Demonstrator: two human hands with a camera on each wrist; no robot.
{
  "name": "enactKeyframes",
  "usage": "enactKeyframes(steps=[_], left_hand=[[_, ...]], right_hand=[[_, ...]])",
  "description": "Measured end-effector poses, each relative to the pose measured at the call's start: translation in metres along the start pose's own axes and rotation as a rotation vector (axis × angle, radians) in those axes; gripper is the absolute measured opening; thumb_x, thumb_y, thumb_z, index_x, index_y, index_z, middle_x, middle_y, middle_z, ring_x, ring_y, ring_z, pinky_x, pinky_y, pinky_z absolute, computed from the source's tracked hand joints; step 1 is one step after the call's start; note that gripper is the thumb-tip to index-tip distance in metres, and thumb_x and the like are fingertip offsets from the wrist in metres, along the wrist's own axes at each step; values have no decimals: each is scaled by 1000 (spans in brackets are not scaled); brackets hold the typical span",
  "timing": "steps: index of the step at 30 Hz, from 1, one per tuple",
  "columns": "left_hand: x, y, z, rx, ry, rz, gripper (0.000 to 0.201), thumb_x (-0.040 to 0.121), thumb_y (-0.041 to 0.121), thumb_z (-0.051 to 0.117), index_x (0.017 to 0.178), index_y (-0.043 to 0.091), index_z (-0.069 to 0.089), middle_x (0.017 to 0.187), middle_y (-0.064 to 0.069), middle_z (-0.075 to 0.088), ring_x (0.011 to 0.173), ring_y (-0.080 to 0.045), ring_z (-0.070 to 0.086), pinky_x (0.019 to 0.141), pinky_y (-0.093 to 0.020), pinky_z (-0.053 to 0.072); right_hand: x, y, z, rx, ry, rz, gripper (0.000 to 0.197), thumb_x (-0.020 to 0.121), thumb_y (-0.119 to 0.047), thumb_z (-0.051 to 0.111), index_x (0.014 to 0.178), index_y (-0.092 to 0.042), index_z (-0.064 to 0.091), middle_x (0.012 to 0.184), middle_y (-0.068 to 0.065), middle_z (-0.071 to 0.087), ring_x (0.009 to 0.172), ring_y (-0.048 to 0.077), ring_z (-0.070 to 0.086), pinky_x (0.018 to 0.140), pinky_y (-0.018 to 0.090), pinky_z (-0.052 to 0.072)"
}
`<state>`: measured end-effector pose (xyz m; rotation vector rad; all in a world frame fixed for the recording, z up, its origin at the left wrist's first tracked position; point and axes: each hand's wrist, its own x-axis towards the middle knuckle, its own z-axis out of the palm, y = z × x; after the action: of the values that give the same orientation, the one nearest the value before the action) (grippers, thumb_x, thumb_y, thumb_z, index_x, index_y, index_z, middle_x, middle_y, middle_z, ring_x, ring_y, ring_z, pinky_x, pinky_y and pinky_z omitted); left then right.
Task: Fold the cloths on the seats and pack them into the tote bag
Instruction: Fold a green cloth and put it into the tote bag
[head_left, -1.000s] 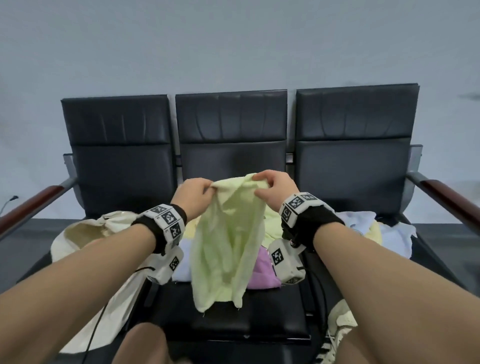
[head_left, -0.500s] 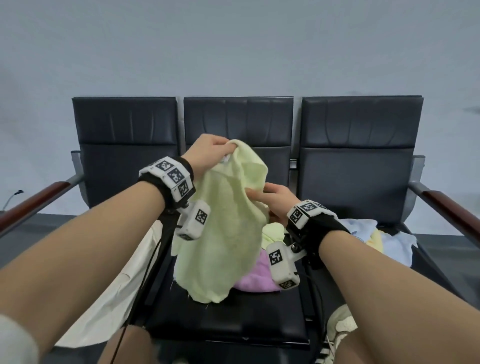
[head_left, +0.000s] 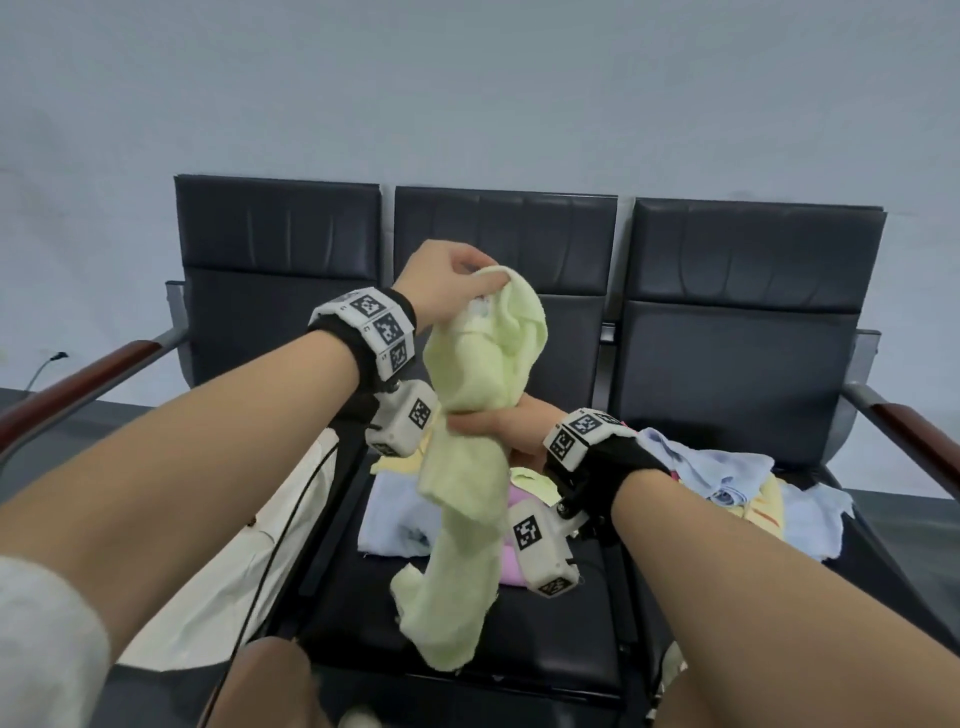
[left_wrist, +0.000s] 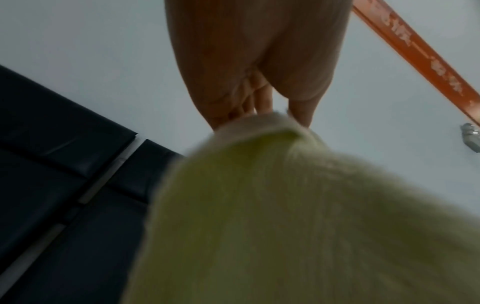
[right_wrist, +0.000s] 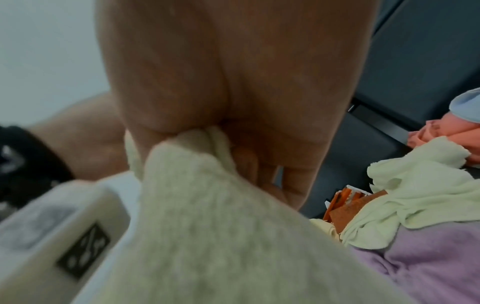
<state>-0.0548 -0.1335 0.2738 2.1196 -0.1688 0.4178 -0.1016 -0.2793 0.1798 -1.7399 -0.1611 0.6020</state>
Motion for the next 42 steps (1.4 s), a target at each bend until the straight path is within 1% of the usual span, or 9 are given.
enactKeyframes(steps=[3,9,13,15,17,24,28,33,42], left_hand=[[-7,-36,-2,-58,-51,-106,31,91,40,68,115,21,67,100,0,71,87,-12,68,78,-26,54],[-76,-83,3,-60,-10,-198,59,100,44,52,65,1,71,67,-12,72,66,-23,67,74,-35,52],[-130,-87,33,-220,-372,-218,41,96,46,54,98,12,77,96,3,77,97,-11,70,90,-28,52],[-144,-84,48,-227,-473,-170,28,93,37,65,115,20,69,108,14,73,106,-1,66,91,-18,50],[-148,-82,58,-216,-405,-161,15,91,29,72,103,22,68,94,23,72,95,3,66,78,-11,49],[-142,-71,60,-470,-1,-277,31,94,26,67,121,16,56,111,0,72,101,-13,70,85,-31,57],[-127,-60,46,-702,-59,-368,32,100,27,58,128,12,59,117,-10,72,107,-24,69,93,-41,55],[-118,-49,37,-992,-207,-528,46,103,38,47,131,3,61,124,-20,67,117,-33,64,103,-45,48],[-119,-69,46,-293,36,-415,46,94,44,57,97,0,70,97,-17,73,94,-31,70,89,-49,55]], right_hand=[[0,-5,-11,160,65,-49,45,82,-26,78,121,-13,61,108,7,72,98,23,70,91,43,56],[4,-10,-21,449,182,-30,34,86,-38,73,101,-8,67,104,16,73,100,31,70,97,45,52],[13,-11,-20,488,250,-6,66,58,-55,81,101,-8,66,103,13,72,93,29,72,95,44,53],[14,-12,-21,503,240,22,49,71,-54,78,89,-12,62,73,5,69,64,18,69,73,31,57],[13,-15,-21,502,245,58,38,83,-50,72,76,-17,53,49,-2,50,38,12,49,48,22,42],[1,-14,-21,374,139,-45,33,81,-44,76,73,-17,59,63,1,58,52,15,51,56,26,39],[5,-1,-18,149,125,-52,48,69,-62,77,94,-22,71,87,0,70,80,18,64,74,32,45],[-2,-2,-12,172,-3,31,60,76,-67,68,102,-13,69,87,3,68,79,19,66,80,35,54],[3,-11,-5,136,240,15,31,99,-33,53,91,-3,60,78,18,64,73,33,66,78,50,59]])
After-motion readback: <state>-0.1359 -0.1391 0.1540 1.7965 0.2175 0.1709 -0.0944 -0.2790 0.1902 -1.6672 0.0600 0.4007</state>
